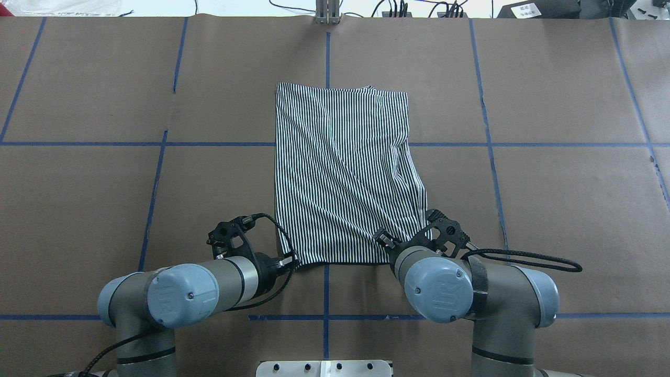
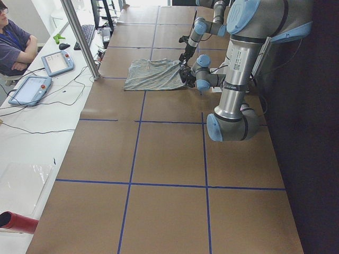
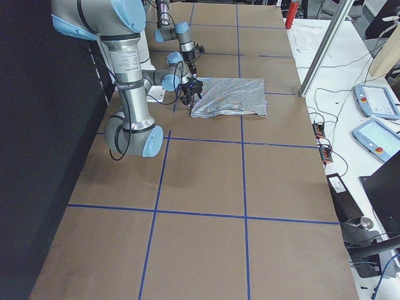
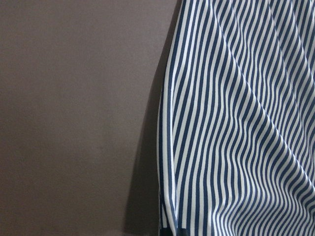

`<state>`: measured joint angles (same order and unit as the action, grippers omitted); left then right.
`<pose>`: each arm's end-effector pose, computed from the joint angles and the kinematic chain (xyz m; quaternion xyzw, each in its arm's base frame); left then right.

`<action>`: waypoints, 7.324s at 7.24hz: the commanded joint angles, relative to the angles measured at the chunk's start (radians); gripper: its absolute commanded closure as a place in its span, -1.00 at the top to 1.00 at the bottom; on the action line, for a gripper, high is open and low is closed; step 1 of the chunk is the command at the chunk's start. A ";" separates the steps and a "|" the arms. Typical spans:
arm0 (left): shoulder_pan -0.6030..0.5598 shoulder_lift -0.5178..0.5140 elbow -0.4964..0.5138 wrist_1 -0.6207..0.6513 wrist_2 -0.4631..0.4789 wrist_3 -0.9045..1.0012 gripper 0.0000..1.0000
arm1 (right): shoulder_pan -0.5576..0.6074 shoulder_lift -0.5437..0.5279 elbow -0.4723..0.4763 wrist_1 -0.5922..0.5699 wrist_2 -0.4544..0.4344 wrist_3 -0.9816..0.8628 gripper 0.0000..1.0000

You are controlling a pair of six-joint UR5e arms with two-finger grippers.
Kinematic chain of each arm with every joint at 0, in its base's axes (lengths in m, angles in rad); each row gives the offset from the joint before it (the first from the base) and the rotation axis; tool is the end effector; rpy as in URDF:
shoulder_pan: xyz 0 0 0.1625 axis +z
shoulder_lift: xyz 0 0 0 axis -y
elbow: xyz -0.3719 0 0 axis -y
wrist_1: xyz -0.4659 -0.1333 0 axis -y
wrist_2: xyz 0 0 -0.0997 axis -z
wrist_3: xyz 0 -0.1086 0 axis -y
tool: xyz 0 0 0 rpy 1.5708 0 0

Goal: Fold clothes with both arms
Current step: 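Lower both grippers onto the shirt's near edge and grasp it, then lift the near edge with both grippers and fold it over toward the far edge, then release the shirt and draw the right gripper back toward the robot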

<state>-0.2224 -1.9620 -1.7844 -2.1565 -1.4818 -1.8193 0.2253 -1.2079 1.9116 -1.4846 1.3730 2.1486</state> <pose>0.6147 -0.2856 0.1890 0.0295 0.5606 -0.2172 0.7985 -0.5825 -0.2922 0.2129 0.0226 -0.3929 0.3940 0.8306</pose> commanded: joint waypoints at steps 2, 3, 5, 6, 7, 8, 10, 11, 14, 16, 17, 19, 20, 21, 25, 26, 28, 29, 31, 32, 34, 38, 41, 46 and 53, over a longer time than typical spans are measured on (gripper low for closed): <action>0.000 0.000 0.005 0.000 -0.002 0.000 -1.00 | -0.001 -0.001 -0.019 0.000 -0.002 0.000 0.67; 0.000 0.000 0.008 -0.002 -0.002 0.000 -1.00 | -0.001 0.001 -0.025 0.001 -0.008 0.000 0.67; 0.000 0.000 0.011 -0.002 -0.002 0.000 -1.00 | -0.003 0.001 -0.026 0.000 -0.009 0.000 0.67; 0.000 0.000 0.011 -0.002 -0.002 0.000 -1.00 | -0.004 0.001 -0.026 0.000 -0.011 0.000 0.67; 0.000 0.002 0.011 -0.003 -0.002 0.000 -1.00 | -0.006 0.001 -0.028 0.000 -0.011 0.000 0.67; 0.000 0.002 0.011 -0.003 -0.002 0.000 -1.00 | -0.007 0.002 -0.032 0.004 -0.012 0.000 0.67; 0.000 0.000 0.011 -0.003 -0.002 0.000 -1.00 | -0.007 0.019 -0.051 0.007 -0.012 0.000 0.67; 0.000 0.002 0.011 -0.003 -0.002 0.000 -1.00 | -0.007 0.019 -0.051 0.006 -0.012 0.000 0.66; 0.002 0.002 0.013 -0.003 -0.002 0.000 -1.00 | -0.007 0.024 -0.051 0.007 -0.023 0.023 -0.23; 0.002 0.002 0.013 -0.003 -0.002 0.000 -1.00 | -0.006 0.030 -0.052 0.007 -0.023 0.033 -0.67; 0.002 0.002 0.013 -0.003 -0.002 0.000 -1.00 | -0.006 0.030 -0.051 0.007 -0.023 0.063 -1.00; 0.002 0.000 0.011 -0.003 -0.002 0.000 -1.00 | -0.004 0.037 -0.051 0.007 -0.038 0.073 -1.00; 0.002 0.002 0.011 -0.003 -0.002 0.000 -1.00 | -0.003 0.037 -0.049 0.007 -0.040 0.073 -1.00; 0.002 0.002 0.011 -0.003 -0.002 0.000 -1.00 | 0.000 0.039 -0.043 0.007 -0.040 0.073 -1.00; -0.015 0.009 -0.120 0.038 -0.009 0.063 -1.00 | 0.022 0.071 0.047 -0.031 -0.037 0.070 -1.00; -0.020 0.009 -0.220 0.146 -0.037 0.063 -1.00 | 0.019 0.073 0.163 -0.148 -0.032 0.071 -1.00; -0.023 0.002 -0.494 0.449 -0.098 0.061 -1.00 | -0.009 0.071 0.393 -0.363 -0.008 0.094 -1.00; -0.023 0.000 -0.612 0.581 -0.121 0.061 -1.00 | -0.033 0.073 0.493 -0.469 0.003 0.115 -1.00; -0.031 -0.005 -0.611 0.633 -0.126 0.064 -1.00 | -0.044 0.100 0.450 -0.490 0.000 0.114 -1.00; -0.078 -0.049 -0.545 0.633 -0.127 0.116 -1.00 | -0.035 0.143 0.387 -0.487 -0.005 0.100 -1.00; -0.214 -0.115 -0.411 0.630 -0.137 0.239 -1.00 | 0.043 0.203 0.301 -0.470 -0.005 0.058 -1.00; -0.391 -0.214 -0.116 0.484 -0.193 0.357 -1.00 | 0.190 0.295 0.008 -0.286 0.006 -0.013 -1.00; -0.399 -0.241 0.136 0.269 -0.187 0.388 -1.00 | 0.232 0.346 -0.240 -0.090 0.006 -0.026 -1.00; -0.393 -0.253 0.278 0.190 -0.184 0.390 -1.00 | 0.241 0.360 -0.379 -0.003 0.006 -0.044 -1.00; -0.436 -0.193 0.204 0.159 -0.227 0.687 1.00 | 0.182 0.288 0.042 -0.181 0.117 -0.469 1.00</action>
<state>-0.6567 -2.1580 -1.5780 -1.9964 -1.7054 -1.1369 0.4778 -0.8755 1.8366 -1.6308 1.4946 1.7175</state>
